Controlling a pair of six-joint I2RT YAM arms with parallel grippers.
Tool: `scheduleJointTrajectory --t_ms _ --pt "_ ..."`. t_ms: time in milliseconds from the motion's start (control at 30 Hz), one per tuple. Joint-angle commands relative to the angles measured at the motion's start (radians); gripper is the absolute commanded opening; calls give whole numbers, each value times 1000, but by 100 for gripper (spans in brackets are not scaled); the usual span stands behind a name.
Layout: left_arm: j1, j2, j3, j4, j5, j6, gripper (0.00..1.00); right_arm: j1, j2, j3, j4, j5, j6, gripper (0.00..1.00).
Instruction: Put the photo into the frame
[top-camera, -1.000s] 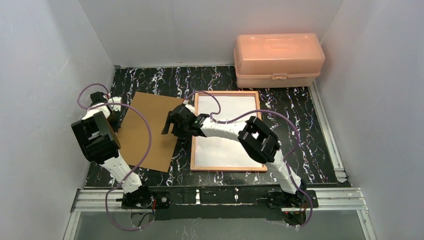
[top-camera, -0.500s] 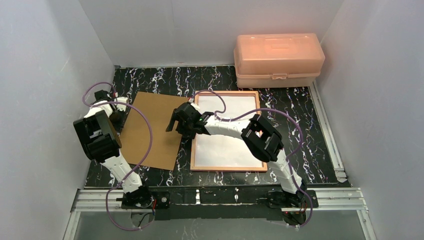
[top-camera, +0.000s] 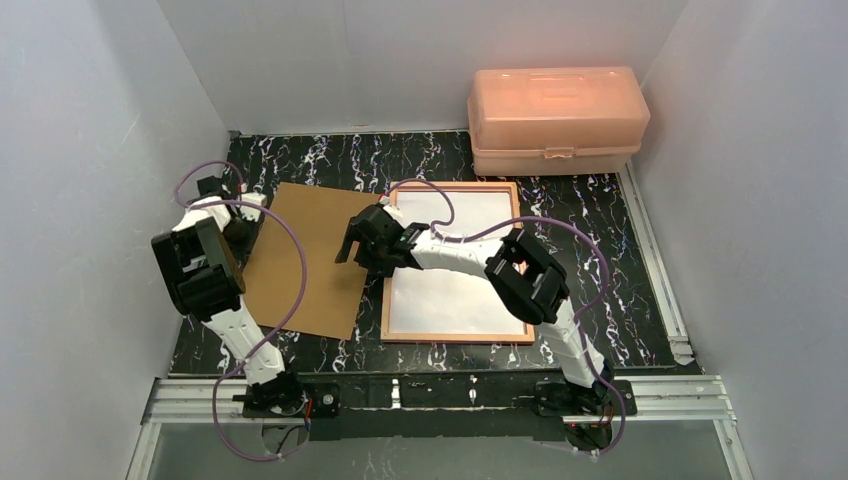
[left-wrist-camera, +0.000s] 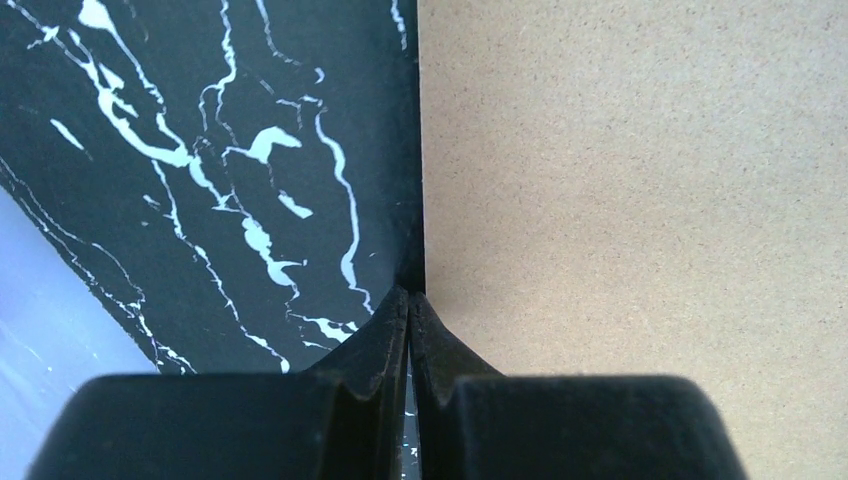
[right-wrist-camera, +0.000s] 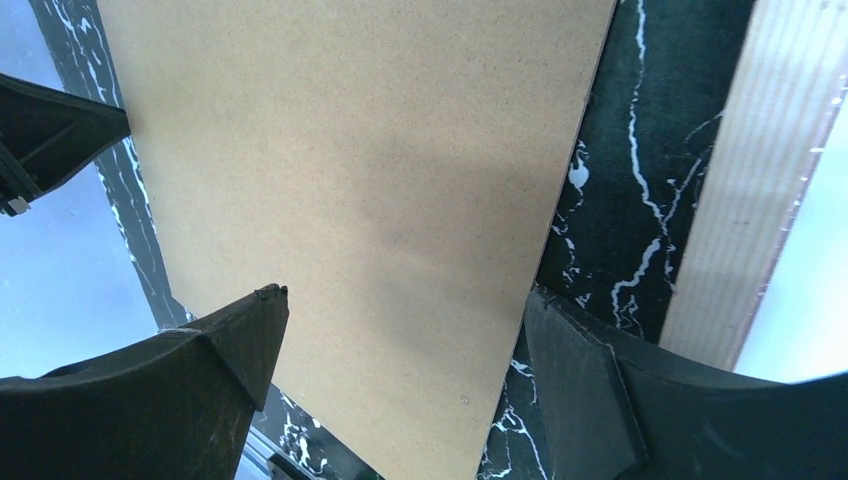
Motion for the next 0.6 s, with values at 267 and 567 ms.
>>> scheduleJointTrajectory --t_ms 267,567 --pt "-94 40 -54 -137 153 -27 0 12 -166 -63 175 -7 23 94" --pt "-100 36 -66 -138 145 -26 0 10 -190 -68 216 -28 17 94"
